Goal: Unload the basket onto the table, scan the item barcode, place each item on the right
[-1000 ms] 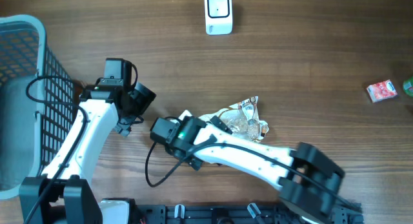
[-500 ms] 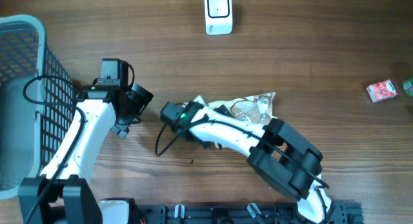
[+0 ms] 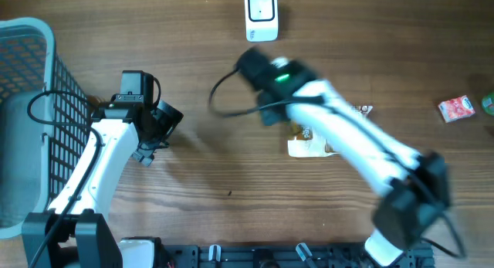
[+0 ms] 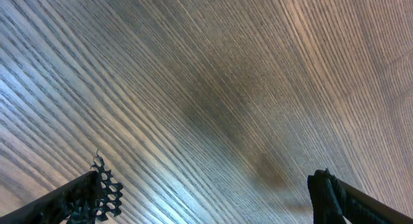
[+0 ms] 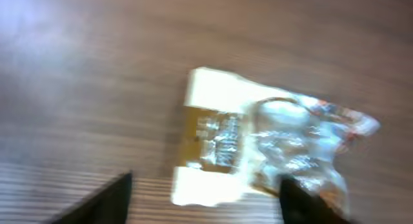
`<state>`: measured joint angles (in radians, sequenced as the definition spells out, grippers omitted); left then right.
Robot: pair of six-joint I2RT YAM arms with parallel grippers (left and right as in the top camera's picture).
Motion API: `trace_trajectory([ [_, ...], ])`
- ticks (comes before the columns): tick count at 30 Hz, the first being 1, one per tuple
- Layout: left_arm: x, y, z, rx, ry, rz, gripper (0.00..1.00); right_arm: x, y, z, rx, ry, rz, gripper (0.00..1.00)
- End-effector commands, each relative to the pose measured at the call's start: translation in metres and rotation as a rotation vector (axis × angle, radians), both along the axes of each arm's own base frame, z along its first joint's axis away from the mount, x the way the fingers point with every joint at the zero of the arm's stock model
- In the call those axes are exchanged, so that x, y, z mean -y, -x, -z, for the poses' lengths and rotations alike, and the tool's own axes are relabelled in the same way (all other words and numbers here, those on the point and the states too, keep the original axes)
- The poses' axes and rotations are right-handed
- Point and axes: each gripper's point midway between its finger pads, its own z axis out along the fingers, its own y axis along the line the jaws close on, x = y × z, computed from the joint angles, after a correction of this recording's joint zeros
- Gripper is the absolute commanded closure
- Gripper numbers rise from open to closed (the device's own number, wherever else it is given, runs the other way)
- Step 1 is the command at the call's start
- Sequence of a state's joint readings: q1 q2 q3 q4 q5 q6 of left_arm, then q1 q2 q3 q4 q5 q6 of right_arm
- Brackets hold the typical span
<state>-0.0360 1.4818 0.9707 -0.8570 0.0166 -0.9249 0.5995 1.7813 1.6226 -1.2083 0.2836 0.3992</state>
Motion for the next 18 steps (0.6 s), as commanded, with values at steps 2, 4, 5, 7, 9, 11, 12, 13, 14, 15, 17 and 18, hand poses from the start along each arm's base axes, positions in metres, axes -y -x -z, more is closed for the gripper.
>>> trace_trajectory([
  [2, 0.018, -0.008, -0.007, 0.047, 0.084, 0.148, 0.00, 0.065, -0.006, -0.012, -0.123, -0.225, 0.168, 0.05],
  [4, 0.018, -0.009, -0.007, 0.048, 0.083, 0.148, 0.00, 0.080, -0.002, 0.002, -0.222, -0.397, 0.154, 0.04],
  [5, 0.018, -0.009, -0.007, 0.048, 0.083, 0.147, 0.00, 0.091, 0.002, 0.012, -0.254, -0.429, 0.184, 0.05],
  [7, 0.018, -0.009, -0.007, 0.047, 0.083, 0.148, 0.00, 0.125, 0.012, 0.048, -0.298, -0.440, 0.302, 0.01],
  [9, 0.018, -0.009, -0.007, 0.047, 0.083, 0.148, 0.00, 0.149, 0.018, 0.074, -0.302, -0.451, 0.397, 0.00],
  [11, 0.018, -0.009, -0.007, 0.047, 0.083, 0.148, 0.00, 0.167, 0.020, 0.096, -0.280, -0.469, 0.493, 0.00],
  [12, 0.018, -0.009, -0.007, 0.047, 0.083, 0.148, 0.00, 0.170, 0.023, 0.106, -0.280, -0.482, 0.513, 0.00],
  [13, 0.018, -0.009, -0.007, 0.048, 0.083, 0.147, 0.00, 0.166, 0.027, 0.115, -0.283, -0.505, 0.506, 0.00],
  [14, 0.018, -0.010, -0.007, 0.051, 0.083, 0.148, 0.00, 0.155, 0.030, 0.125, -0.288, -0.544, 0.473, 0.00],
  [15, 0.018, -0.010, -0.007, 0.055, 0.083, 0.148, 0.00, 0.151, 0.034, 0.133, -0.287, -0.546, 0.474, 0.00],
  [17, 0.018, -0.010, -0.007, 0.054, 0.083, 0.148, 0.00, 0.148, 0.041, 0.150, -0.284, -0.553, 0.506, 0.00],
  [18, 0.018, -0.009, -0.007, 0.051, 0.083, 0.148, 0.00, 0.147, 0.044, 0.157, -0.283, -0.557, 0.526, 0.00],
])
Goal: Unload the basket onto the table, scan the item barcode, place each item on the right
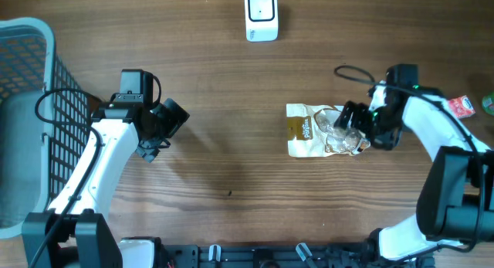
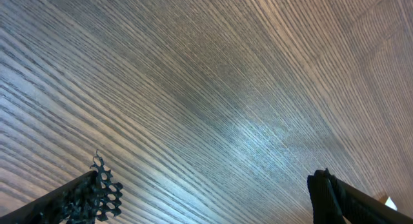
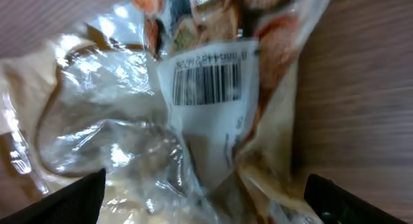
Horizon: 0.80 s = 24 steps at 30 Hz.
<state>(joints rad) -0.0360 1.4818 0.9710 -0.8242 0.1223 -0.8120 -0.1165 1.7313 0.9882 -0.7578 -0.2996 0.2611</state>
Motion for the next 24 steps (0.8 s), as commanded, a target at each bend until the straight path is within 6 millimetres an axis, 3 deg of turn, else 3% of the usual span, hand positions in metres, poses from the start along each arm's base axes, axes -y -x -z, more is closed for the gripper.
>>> trace_trajectory([
  [1, -0.001, -0.002, -0.004, 0.013, 0.003, 0.014, 0.00, -0.010, 0.014, 0.020, -0.019, -0.046, 0.048, 0.16],
  [2, -0.001, -0.002, -0.004, 0.013, 0.003, 0.015, 0.00, -0.010, 0.016, 0.024, -0.016, -0.045, 0.048, 0.50],
  [4, -0.001, -0.003, -0.004, 0.014, 0.003, 0.014, 0.00, -0.010, 0.015, 0.023, -0.013, -0.045, 0.048, 0.94],
  [6, -0.001, -0.002, -0.004, 0.014, 0.003, 0.015, 0.00, -0.009, 0.008, 0.015, -0.001, -0.044, 0.047, 0.95],
  [8, -0.001, -0.002, -0.004, 0.013, 0.004, 0.015, 0.00, -0.008, -0.005, -0.012, 0.029, -0.039, 0.039, 0.95],
  [11, 0.003, -0.002, -0.005, 0.014, 0.022, 0.022, 0.00, 0.004, -0.027, -0.078, 0.170, 0.042, 0.028, 0.96],
  [14, 0.003, -0.003, -0.005, 0.017, 0.022, 0.022, 0.00, 0.032, -0.024, -0.140, 0.304, 0.324, 0.112, 0.95],
  [17, 0.003, -0.004, -0.005, 0.021, 0.022, 0.022, 0.00, 0.046, 0.000, -0.185, 0.410, 0.639, 0.270, 0.95],
  [19, 0.003, -0.004, -0.005, 0.021, 0.022, 0.021, 0.00, 0.053, 0.014, -0.199, 0.443, 0.820, 0.379, 0.95],
  [21, 0.003, -0.004, -0.005, 0.021, 0.023, 0.022, 0.00, 0.048, 0.019, -0.201, 0.463, 0.910, 0.412, 0.95],
  [24, 0.015, -0.003, -0.007, 0.020, 0.092, 0.040, 0.00, 0.028, 0.011, -0.171, 0.386, 0.971, 0.290, 0.95],
])
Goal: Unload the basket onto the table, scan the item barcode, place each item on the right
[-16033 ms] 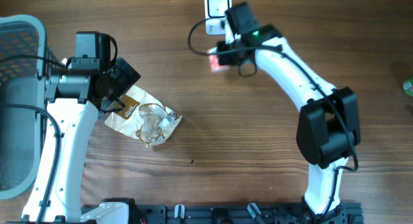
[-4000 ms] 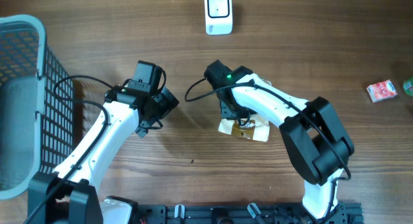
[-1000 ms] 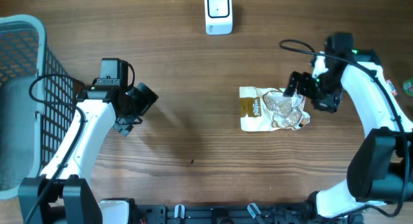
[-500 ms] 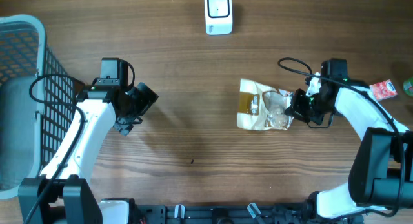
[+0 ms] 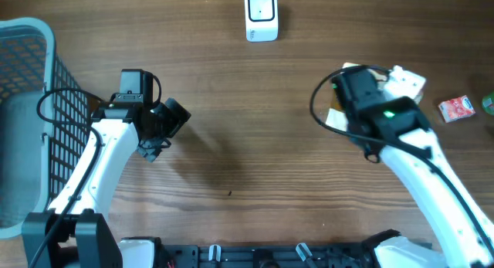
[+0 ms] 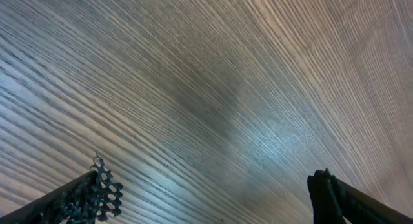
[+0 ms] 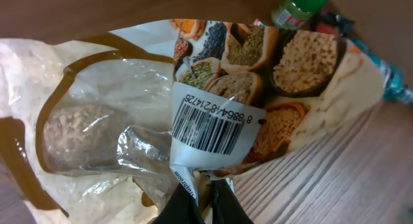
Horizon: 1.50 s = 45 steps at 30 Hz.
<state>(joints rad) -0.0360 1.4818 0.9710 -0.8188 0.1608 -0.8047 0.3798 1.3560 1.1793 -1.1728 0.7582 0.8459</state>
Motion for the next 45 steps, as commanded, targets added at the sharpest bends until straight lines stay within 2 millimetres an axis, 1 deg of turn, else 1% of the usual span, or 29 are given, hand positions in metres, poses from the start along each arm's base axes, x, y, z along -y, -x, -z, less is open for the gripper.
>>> trace_trajectory([
  [1, 0.009, -0.002, -0.006, 0.015, 0.061, 0.025, 0.00, -0.009, -0.009, 0.021, -0.068, 0.137, -0.002, 0.95],
  [2, 0.009, -0.003, -0.006, 0.018, 0.062, 0.025, 0.00, -0.017, -0.009, 0.032, -0.115, 0.162, -0.030, 0.95],
  [3, 0.011, -0.004, -0.007, 0.023, 0.066, 0.031, 0.00, -0.031, -0.009, 0.045, -0.168, 0.196, -0.078, 0.95],
  [5, 0.020, -0.004, -0.008, 0.028, 0.089, 0.054, 0.00, -0.050, -0.008, 0.057, -0.208, 0.226, -0.145, 0.95],
  [6, 0.028, -0.005, -0.010, 0.040, 0.107, 0.096, 0.00, -0.060, -0.006, 0.061, -0.215, 0.236, -0.176, 0.95],
  [8, 0.042, -0.006, -0.012, 0.062, 0.119, 0.163, 0.00, -0.087, 0.003, 0.065, -0.221, 0.232, -0.256, 0.95],
  [11, 0.047, -0.006, -0.013, 0.070, 0.120, 0.177, 0.00, -0.113, 0.022, 0.067, -0.263, 0.245, -0.361, 0.95],
  [13, 0.047, -0.006, -0.013, 0.069, 0.122, 0.178, 0.00, -0.123, 0.030, 0.067, -0.276, 0.260, -0.408, 0.95],
  [14, 0.049, -0.005, -0.013, 0.067, 0.132, 0.182, 0.00, -0.125, 0.031, 0.068, -0.283, 0.247, -0.409, 0.95],
  [15, 0.053, -0.005, -0.014, 0.072, 0.154, 0.209, 0.03, -0.126, 0.032, 0.069, -0.288, 0.230, -0.406, 0.95],
  [16, 0.063, -0.003, -0.018, 0.088, 0.199, 0.274, 0.04, -0.132, 0.032, 0.072, -0.283, 0.160, -0.380, 0.96],
  [17, 0.071, -0.001, -0.022, 0.107, 0.235, 0.340, 0.00, -0.145, 0.028, 0.072, -0.284, 0.057, -0.378, 0.96],
  [18, 0.071, -0.001, -0.022, 0.114, 0.234, 0.356, 0.00, -0.153, 0.025, 0.068, -0.288, 0.007, -0.405, 0.95],
  [19, 0.072, -0.003, -0.023, 0.131, 0.233, 0.387, 0.00, -0.167, 0.018, 0.058, -0.296, -0.060, -0.467, 0.96],
  [20, 0.079, -0.004, -0.027, 0.164, 0.260, 0.442, 0.00, -0.180, 0.013, 0.050, -0.297, -0.124, -0.525, 0.95],
  [21, 0.090, -0.005, -0.035, 0.211, 0.313, 0.514, 0.00, -0.197, 0.007, 0.040, -0.295, -0.214, -0.606, 0.96],
  [22, 0.106, -0.006, -0.048, 0.291, 0.395, 0.618, 0.00, -0.217, 0.000, 0.024, -0.277, -0.358, -0.696, 0.95],
  [23, 0.109, -0.008, -0.052, 0.324, 0.406, 0.649, 0.00, -0.221, -0.005, 0.016, -0.261, -0.434, -0.712, 0.96],
  [26, 0.107, -0.019, -0.056, 0.378, 0.390, 0.652, 0.00, -0.227, -0.018, -0.001, -0.247, -0.716, -0.790, 0.96],
  [27, 0.107, -0.024, -0.058, 0.402, 0.384, 0.655, 0.00, -0.232, -0.021, -0.009, -0.248, -0.851, -0.849, 0.95],
  [28, 0.110, -0.029, -0.063, 0.435, 0.390, 0.665, 0.00, -0.231, -0.025, -0.017, -0.232, -0.942, -0.867, 0.95],
  [30, 0.122, -0.031, -0.079, 0.503, 0.475, 0.708, 0.00, -0.218, -0.033, -0.016, -0.216, -0.958, -0.829, 0.96],
  [31, 0.127, -0.031, -0.085, 0.529, 0.504, 0.725, 0.00, -0.216, -0.032, -0.013, -0.226, -0.964, -0.820, 0.95],
  [32, 0.132, -0.034, -0.095, 0.576, 0.540, 0.752, 0.00, -0.217, -0.027, -0.007, -0.248, -0.980, -0.815, 0.95],
  [35, 0.141, -0.032, -0.111, 0.636, 0.615, 0.799, 0.00, -0.230, -0.019, 0.003, -0.273, -1.077, -0.840, 0.95],
  [37, 0.145, -0.029, -0.116, 0.648, 0.654, 0.817, 0.00, -0.235, -0.018, 0.006, -0.272, -1.123, -0.837, 0.95],
  [43, 0.147, -0.026, -0.119, 0.637, 0.686, 0.813, 0.01, -0.237, -0.023, 0.006, -0.251, -1.121, -0.848, 0.95],
  [44, 0.147, -0.025, -0.119, 0.626, 0.693, 0.800, 0.06, -0.237, -0.025, 0.005, -0.245, -1.117, -0.849, 0.95],
  [45, 0.147, -0.026, -0.119, 0.611, 0.702, 0.782, 0.16, -0.233, -0.028, 0.008, -0.237, -1.097, -0.815, 0.95],
])
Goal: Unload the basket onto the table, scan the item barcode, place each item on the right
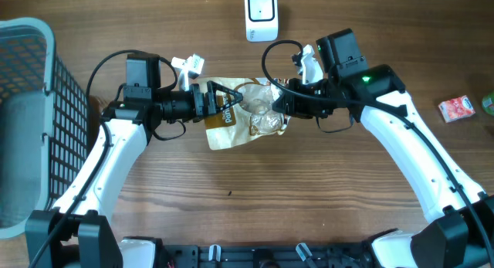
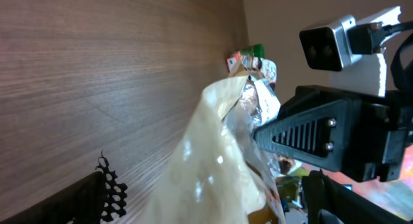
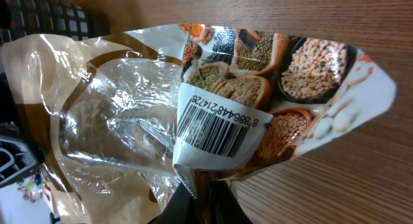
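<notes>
The item is a crinkly snack bag (image 1: 235,123), tan and clear, held above the table's middle. My right gripper (image 1: 279,106) is shut on its right end. In the right wrist view the bag (image 3: 122,114) fills the frame and its white barcode label (image 3: 216,127) faces the camera, just above the pinched fingers of the right gripper (image 3: 201,201). My left gripper (image 1: 218,106) points right at the bag's left end. Its fingers stand wide apart, with the bag (image 2: 219,159) between them. The white scanner (image 1: 261,15) stands at the table's far edge.
A light blue wire basket (image 1: 31,121) stands at the left edge. A small red packet (image 1: 455,108) and a green-capped thing (image 1: 488,103) lie at the far right. Both arms crowd the table's middle.
My right gripper has carried the bag from the back right to the table's middle. My left gripper, earlier facing bare wood at the left, now points right with the bag between its open fingers.
The bag first lay flat at centre right while my right arm swept over it. Then my right gripper stood open at its right end. Then it was shut on the bag, lifted at the back right. Now the bag hangs between both grippers.
</notes>
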`<state>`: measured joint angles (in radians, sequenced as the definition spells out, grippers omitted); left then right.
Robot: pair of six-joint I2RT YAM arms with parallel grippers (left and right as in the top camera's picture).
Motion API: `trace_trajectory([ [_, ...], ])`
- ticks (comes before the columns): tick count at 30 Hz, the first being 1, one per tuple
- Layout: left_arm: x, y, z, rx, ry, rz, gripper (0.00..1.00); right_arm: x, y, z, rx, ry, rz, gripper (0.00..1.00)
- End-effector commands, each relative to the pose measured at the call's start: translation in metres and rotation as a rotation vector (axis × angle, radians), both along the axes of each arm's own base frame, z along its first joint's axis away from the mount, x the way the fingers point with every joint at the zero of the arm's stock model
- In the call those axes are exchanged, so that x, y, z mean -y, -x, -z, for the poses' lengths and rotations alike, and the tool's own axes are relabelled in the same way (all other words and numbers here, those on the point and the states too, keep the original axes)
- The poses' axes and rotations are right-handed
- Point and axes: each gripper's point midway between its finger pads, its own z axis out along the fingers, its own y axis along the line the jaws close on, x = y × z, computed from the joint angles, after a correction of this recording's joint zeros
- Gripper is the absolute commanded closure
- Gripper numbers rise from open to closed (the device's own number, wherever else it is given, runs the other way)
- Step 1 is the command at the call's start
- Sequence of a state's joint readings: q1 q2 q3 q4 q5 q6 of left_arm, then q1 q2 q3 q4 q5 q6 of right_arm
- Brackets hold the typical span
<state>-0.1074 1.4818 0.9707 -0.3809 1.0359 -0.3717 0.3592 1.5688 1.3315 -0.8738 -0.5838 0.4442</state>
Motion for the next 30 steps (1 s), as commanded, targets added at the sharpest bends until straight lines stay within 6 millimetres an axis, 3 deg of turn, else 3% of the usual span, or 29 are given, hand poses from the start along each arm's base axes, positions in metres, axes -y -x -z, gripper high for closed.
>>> trace_trajectory([
  [1, 0.001, 0.001, -0.008, -0.017, 0.031, 0.004, 0.22, 0.001, -0.003, 0.000, -0.002, 0.005, 0.033, 0.95],
  [3, 0.001, 0.003, -0.007, -0.031, 0.029, 0.004, 0.41, 0.001, -0.005, -0.001, 0.007, 0.008, 0.035, 0.95],
  [5, 0.001, 0.004, -0.005, -0.043, 0.028, 0.004, 0.51, 0.000, -0.006, -0.001, 0.015, 0.005, 0.035, 0.95],
  [7, 0.001, 0.005, -0.005, -0.049, 0.027, 0.004, 0.73, 0.000, -0.007, -0.002, 0.018, 0.004, 0.034, 0.80],
  [8, 0.001, 0.005, -0.005, -0.051, 0.028, 0.003, 0.96, 0.002, -0.008, -0.001, 0.022, 0.015, 0.040, 0.64],
  [9, 0.001, 0.005, -0.005, -0.059, 0.030, -0.002, 0.96, 0.008, -0.011, 0.003, 0.034, 0.054, 0.060, 0.51],
  [10, 0.000, 0.004, -0.005, -0.072, 0.033, -0.012, 0.96, 0.018, -0.017, 0.008, 0.055, 0.118, 0.090, 0.32],
  [11, -0.002, 0.003, -0.004, -0.076, 0.029, -0.022, 0.96, 0.031, -0.022, 0.012, 0.074, 0.195, 0.126, 0.20],
  [12, -0.005, -0.001, -0.001, -0.090, 0.010, -0.054, 0.96, 0.039, -0.025, 0.011, 0.102, 0.251, 0.125, 0.16],
  [13, -0.011, -0.007, 0.006, -0.102, -0.037, -0.111, 0.96, 0.048, -0.027, 0.005, 0.136, 0.310, 0.113, 0.00],
  [15, -0.026, -0.020, 0.016, -0.096, -0.138, -0.227, 0.96, 0.056, -0.029, -0.007, 0.175, 0.366, 0.093, 0.00],
  [17, -0.058, -0.038, 0.021, -0.077, -0.280, -0.436, 0.96, 0.057, -0.031, -0.018, 0.220, 0.383, 0.042, 0.00],
  [22, -0.108, -0.050, -0.009, -0.047, -0.346, -0.798, 0.96, 0.040, -0.026, -0.018, 0.356, 0.483, -0.153, 0.00],
  [24, -0.120, -0.051, -0.016, -0.097, -0.302, -0.933, 0.96, 0.023, -0.025, -0.022, 0.471, 0.618, -0.205, 0.00],
  [27, -0.117, -0.048, -0.015, -0.253, -0.166, -1.028, 0.96, -0.009, -0.022, -0.039, 0.686, 0.785, -0.273, 0.00],
  [30, -0.114, -0.047, -0.017, -0.383, -0.039, -1.098, 0.96, -0.060, -0.010, -0.068, 0.940, 0.839, -0.338, 0.00],
])
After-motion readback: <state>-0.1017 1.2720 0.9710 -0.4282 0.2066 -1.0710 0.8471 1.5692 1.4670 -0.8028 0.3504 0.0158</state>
